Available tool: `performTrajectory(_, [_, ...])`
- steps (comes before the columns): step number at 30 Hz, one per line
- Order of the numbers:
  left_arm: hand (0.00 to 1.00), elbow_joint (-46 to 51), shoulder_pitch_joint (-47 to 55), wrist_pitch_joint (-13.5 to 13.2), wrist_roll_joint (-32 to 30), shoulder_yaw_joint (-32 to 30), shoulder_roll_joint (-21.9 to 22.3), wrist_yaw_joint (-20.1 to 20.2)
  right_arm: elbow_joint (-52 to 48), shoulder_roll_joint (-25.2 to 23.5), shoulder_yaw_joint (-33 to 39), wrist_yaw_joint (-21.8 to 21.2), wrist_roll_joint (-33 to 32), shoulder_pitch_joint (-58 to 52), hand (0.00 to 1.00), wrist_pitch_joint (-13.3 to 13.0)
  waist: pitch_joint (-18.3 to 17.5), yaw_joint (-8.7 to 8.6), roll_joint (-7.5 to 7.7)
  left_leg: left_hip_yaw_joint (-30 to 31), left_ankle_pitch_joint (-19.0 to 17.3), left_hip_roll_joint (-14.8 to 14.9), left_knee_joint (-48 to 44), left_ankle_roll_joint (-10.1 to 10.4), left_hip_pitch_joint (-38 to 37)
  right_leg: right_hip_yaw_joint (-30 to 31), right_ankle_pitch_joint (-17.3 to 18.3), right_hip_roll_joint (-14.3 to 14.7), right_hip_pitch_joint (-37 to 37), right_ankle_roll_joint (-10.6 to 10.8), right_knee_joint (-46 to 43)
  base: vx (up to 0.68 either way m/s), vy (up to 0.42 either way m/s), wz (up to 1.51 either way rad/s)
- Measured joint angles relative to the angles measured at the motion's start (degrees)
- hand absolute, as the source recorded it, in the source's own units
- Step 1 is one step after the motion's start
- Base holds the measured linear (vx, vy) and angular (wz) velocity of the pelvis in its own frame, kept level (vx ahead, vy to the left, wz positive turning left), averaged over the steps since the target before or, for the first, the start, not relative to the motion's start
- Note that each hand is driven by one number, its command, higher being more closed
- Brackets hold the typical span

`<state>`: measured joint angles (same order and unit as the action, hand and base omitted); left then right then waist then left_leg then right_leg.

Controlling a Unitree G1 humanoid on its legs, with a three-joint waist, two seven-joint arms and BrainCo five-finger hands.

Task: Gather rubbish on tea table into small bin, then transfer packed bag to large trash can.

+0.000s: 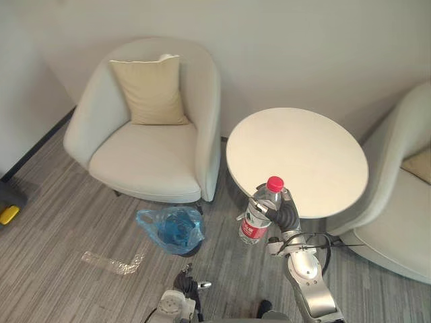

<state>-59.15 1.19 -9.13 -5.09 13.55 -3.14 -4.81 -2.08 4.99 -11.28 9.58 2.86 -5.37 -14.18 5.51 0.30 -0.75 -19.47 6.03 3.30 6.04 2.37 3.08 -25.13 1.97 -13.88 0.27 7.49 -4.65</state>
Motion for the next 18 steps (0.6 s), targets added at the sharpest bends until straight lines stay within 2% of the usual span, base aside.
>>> performTrajectory(2, [0.0,-0.22,-0.13,0.05,-0.45,2.24,-0.7,-0.07,5.13,-0.18,0.06,0.2,-0.05,2.42,1.0,0.46,0.11,0.12,-0.12,2.63,-1.07,-1.62,0.01,-1.09,-1.65,0.41,1.68,-3.26,-0.62,0.6,-8.46,0.13,0.121,0.55])
performTrajectory(3, [0.0,-0.25,-0.08,-0.01,-0.48,2.39,-0.71,-0.07,5.58,-0.19,0.05,0.21,-0.07,2.41,1.0,0.59,0.08,0.05,-0.22,3.06,-1.5,-1.8,0.01,-1.07,-2.21,0.83,1.88,-3.94,-1.12,0.42,-11.2,0.13,0.127,0.63])
performTrajectory(4, [0.0,-0.8,0.04,-0.2,-0.39,2.83,-0.93,-0.1,6.19,-0.24,-0.21,0.1,-0.13,2.38,1.0,0.73,0.21,0.03,-0.11,5.13,-2.43,-2.2,-0.01,-1.33,-3.66,3.0,1.79,-5.97,-3.66,-0.79,-20.35,0.13,0.099,0.58])
performTrajectory(5, [0.0,-1.1,-0.05,-0.18,-0.27,2.79,-1.28,-0.19,6.25,0.03,-0.57,-0.07,-0.18,2.37,1.0,0.7,0.67,-0.47,0.08,7.25,-3.93,-2.37,-0.02,-1.68,-4.81,7.66,1.29,-6.49,-7.02,-3.69,-27.98,0.13,0.08,0.58])
performTrajectory(6, [0.0,-1.1,-0.08,-0.16,-0.23,2.64,-1.29,-0.25,6.44,-0.18,-0.79,-0.13,-0.18,2.38,1.0,0.7,0.82,-0.56,0.04,7.92,-4.09,-2.25,-0.02,-1.63,-5.05,10.35,3.07,-5.6,-8.18,-3.59,-29.96,0.15,0.002,0.65])
performTrajectory(7, [0.0,-1.46,-0.28,0.08,0.13,1.85,-2.16,-0.51,6.84,-0.73,-1.4,-0.4,-0.2,2.39,1.0,0.69,0.98,-0.92,0.1,9.8,-4.38,-1.14,-0.02,-1.79,-5.26,15.52,7.67,-1.11,-10.6,-2.6,-30.69,0.12,-0.031,0.65])
performTrajectory(9, [0.0,-2.74,-0.6,0.23,1.3,0.86,-3.06,-0.82,7.78,-0.66,-1.52,-0.88,-0.48,2.4,1.0,0.69,1.3,-1.36,0.46,13.38,-4.56,0.16,-0.03,-1.61,-5.35,18.15,9.58,4.58,-12.54,-2.69,-24.73,0.15,-0.076,0.89])
performTrajectory(11, [0.0,-3.82,-0.97,0.45,2.09,0.33,-3.01,-0.82,8.05,-0.25,-0.71,-1.09,-0.53,1.85,1.0,0.71,1.45,-1.85,0.45,17.21,-4.85,0.17,-0.28,-1.19,-5.56,22.79,8.48,7.79,-13.21,-1.77,-17.65,0.17,-0.131,1.11])
performTrajectory(12, [0.0,-4.05,-0.91,0.53,2.49,-0.71,-3.3,-0.71,7.9,-0.41,-0.09,-1.11,-0.6,1.16,1.0,0.71,1.47,-2.46,1.58,18.9,-5.89,-0.95,-2.45,-0.68,-5.06,26.26,5.44,8.42,-11.9,-2.29,-12.13,0.14,-0.12,1.17])
performTrajectory(13, [0.0,-3.95,-1.07,0.52,2.48,-1.21,-3.74,-0.71,7.64,-0.49,0.13,-1.12,-0.62,0.76,1.0,0.71,1.65,-2.57,2.92,19.99,-6.56,-2.01,-3.78,0.04,-5.07,26.94,2.99,7.73,-11.33,-2.82,-10.4,0.23,-0.235,1.22])
performTrajectory(14, [0.0,-4.14,-1.63,0.72,2.51,-2.19,-4.26,-0.83,7.49,-0.31,0.23,-1.3,-0.62,0.37,1.0,0.73,2.24,-2.47,4.44,21.62,-8.47,-3.11,-6.2,0.9,-5.11,26.0,2.31,6.22,-10.25,-2.91,-10.43,0.2,-0.197,0.84])
performTrajectory(15, [0.0,-4.31,-1.46,0.68,2.49,-2.54,-3.64,-0.79,6.96,0.41,1.13,-1.65,-0.55,-0.26,1.0,1.04,1.14,-2.06,2.45,21.83,-9.6,-1.58,-7.83,1.94,-3.75,23.91,3.54,7.25,-9.86,-3.68,-9.75,0.25,-0.225,0.63])
performTrajectory(18, [0.0,-4.65,-1.45,0.98,2.4,-2.61,-2.53,-0.94,6.49,0.77,3.56,-1.6,-0.59,-0.2,1.0,1.04,0.68,-1.81,-0.11,23.22,-10.19,0.63,-8.19,2.84,-2.61,21.61,2.98,9.19,-8.97,-4.45,-7.42,0.23,-0.138,0.34])
